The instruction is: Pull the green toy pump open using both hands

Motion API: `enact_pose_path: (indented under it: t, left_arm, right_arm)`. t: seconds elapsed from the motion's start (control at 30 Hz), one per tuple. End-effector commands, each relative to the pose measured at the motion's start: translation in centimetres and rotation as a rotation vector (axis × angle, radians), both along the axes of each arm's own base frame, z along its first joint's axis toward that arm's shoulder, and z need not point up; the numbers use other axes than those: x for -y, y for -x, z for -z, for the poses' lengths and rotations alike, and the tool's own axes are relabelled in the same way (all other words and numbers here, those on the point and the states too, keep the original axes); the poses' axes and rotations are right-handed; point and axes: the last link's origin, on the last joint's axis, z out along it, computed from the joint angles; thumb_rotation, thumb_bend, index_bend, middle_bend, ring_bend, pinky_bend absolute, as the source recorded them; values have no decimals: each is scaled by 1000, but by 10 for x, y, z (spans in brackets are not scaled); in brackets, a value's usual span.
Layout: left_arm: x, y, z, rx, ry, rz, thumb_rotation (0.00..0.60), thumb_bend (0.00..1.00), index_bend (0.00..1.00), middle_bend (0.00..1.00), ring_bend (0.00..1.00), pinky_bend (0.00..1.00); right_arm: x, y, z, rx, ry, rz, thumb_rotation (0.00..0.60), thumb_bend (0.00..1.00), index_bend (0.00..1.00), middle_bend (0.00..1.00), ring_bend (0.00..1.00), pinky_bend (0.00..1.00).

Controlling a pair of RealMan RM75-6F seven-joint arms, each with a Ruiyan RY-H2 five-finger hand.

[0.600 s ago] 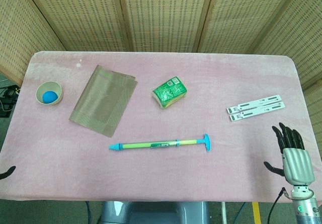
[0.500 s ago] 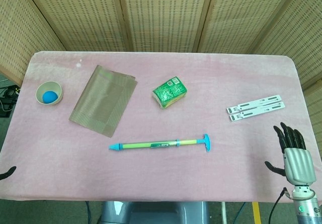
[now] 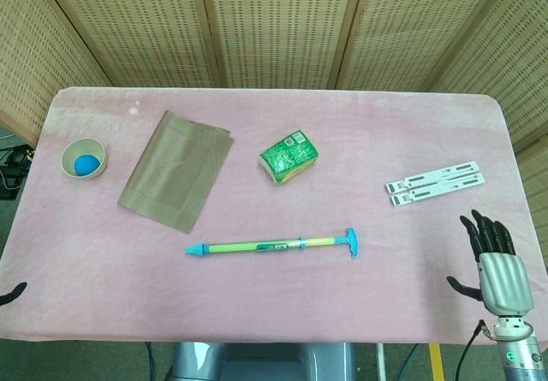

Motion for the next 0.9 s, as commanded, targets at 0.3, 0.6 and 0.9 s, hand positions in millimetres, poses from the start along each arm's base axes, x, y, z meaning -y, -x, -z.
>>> enact_pose_path:
  t: [0.3, 0.6, 0.9]
  left_arm:
    - [1, -2, 0, -1, 1, 4, 600, 0, 0, 0, 0, 0]
    - [1, -1, -2, 7, -5, 0, 600, 0, 0, 0, 0, 0]
    - [0, -1, -3, 11, -11, 2, 600, 0, 0, 0, 0, 0]
  right_arm:
    - [-1, -2, 1, 6, -8, -11, 600, 169, 43, 0, 0, 0]
    - [8, -17, 6, 36, 22, -85, 600, 169, 158, 226, 230, 197]
    - [62, -72, 36, 18, -48, -192, 600, 174, 301, 796, 786, 557]
